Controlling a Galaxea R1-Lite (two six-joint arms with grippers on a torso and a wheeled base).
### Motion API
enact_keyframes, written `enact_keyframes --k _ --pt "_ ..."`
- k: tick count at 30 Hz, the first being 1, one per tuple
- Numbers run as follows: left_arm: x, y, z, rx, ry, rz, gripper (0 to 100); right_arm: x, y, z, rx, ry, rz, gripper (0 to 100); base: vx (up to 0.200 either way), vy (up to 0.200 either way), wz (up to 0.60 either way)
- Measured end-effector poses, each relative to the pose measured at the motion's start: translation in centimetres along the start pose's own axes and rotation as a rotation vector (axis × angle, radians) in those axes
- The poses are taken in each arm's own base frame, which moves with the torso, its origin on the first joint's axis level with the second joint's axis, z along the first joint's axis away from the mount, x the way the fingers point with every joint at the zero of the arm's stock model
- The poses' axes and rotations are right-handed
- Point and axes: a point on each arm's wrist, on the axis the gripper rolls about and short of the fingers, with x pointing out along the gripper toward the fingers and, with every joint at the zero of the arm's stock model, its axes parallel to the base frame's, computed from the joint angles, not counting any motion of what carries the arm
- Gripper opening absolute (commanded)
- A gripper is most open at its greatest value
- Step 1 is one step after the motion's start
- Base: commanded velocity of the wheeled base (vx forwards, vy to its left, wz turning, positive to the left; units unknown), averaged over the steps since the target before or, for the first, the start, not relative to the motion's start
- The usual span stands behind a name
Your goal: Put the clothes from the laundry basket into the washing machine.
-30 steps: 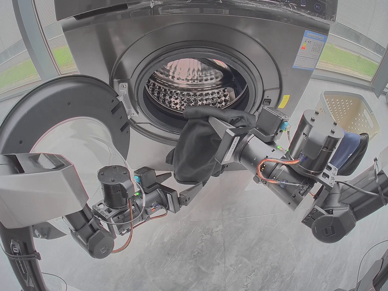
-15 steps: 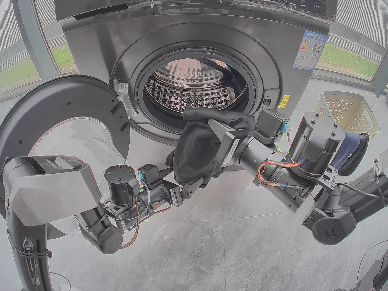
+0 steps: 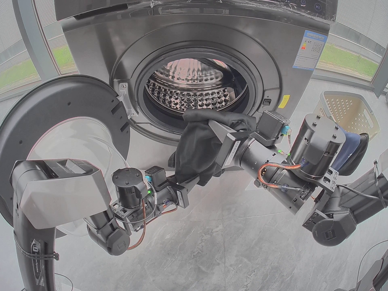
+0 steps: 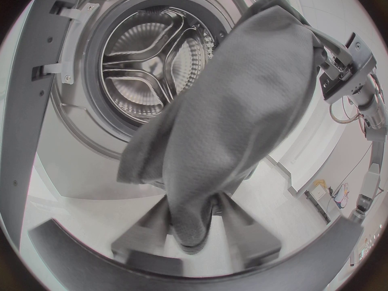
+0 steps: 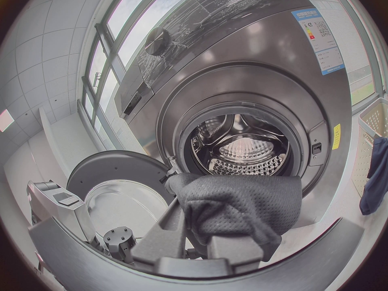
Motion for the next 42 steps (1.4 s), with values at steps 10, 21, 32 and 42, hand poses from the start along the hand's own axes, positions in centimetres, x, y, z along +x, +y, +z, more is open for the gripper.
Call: enact_keyframes --k 10,21,32,42 --pt "-1.4 -1.5 0.6 0.008 0.007 -0.027 0 0.1 -0.3 -0.1 -0.001 0.003 -0.008 0 0.0 0.0 0.0" --pt "-8.5 -3.6 2.8 0.013 0.071 -0.081 0 0.0 -0.9 -0.8 -0.004 0.028 -0.022 0 0.0 0.0 0.0" --pt "-12.9 -4.8 6.2 0.071 -0.02 -0.129 0 -1.9 -1.5 -3.3 -0.009 0.088 0.01 100 0.0 0.0 0.0" --pt "-12.8 -5.2 8.1 0.076 -0.107 -0.145 0 -1.7 -2.4 -5.4 -0.024 0.127 -0.025 100 0.0 0.0 0.0"
